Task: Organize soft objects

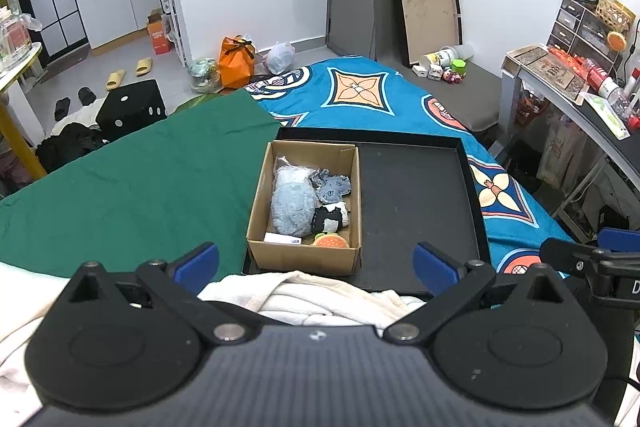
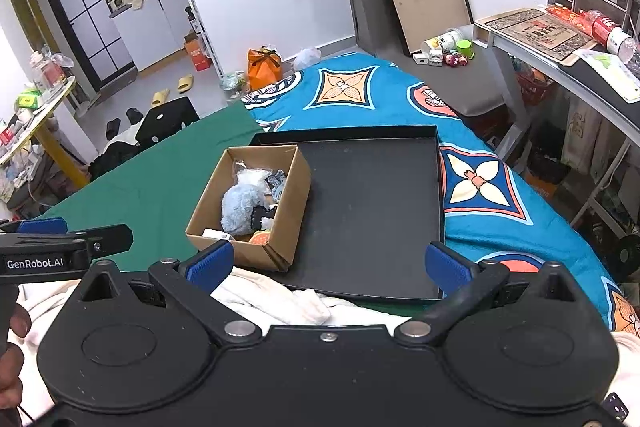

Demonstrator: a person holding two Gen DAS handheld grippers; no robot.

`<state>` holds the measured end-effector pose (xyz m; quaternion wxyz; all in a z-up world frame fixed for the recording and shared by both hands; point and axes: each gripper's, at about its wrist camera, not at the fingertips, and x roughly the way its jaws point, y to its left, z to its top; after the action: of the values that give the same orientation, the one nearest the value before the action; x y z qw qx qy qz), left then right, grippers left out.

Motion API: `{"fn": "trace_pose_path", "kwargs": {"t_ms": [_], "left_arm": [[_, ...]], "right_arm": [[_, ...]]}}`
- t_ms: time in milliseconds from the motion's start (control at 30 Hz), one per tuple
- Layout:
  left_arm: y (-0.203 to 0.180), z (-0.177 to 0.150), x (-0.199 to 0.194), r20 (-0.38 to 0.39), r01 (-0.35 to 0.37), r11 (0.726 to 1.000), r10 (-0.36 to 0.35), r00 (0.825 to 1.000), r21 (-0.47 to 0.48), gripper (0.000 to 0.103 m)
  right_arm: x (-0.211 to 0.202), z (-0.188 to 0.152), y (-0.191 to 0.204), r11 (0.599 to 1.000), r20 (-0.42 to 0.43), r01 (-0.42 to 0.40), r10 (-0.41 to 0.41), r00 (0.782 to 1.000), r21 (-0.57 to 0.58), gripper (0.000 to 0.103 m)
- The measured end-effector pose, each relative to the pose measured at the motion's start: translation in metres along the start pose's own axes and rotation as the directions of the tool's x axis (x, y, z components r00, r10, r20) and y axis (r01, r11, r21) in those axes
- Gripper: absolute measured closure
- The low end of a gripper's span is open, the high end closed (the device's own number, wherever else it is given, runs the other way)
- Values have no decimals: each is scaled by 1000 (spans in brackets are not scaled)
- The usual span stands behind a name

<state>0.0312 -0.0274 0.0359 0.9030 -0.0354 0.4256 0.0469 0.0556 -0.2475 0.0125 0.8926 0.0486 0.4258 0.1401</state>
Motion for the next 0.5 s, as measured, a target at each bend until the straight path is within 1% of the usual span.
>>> {"fn": "trace_pose_path", "kwargs": {"t_ms": [500], "left_arm": [[-2,-1,-1,-5,13,1000,-13,1000,10,1]], "right_arm": [[-3,-2,-1,1000,12,6,-6,1000,11,0]]}}
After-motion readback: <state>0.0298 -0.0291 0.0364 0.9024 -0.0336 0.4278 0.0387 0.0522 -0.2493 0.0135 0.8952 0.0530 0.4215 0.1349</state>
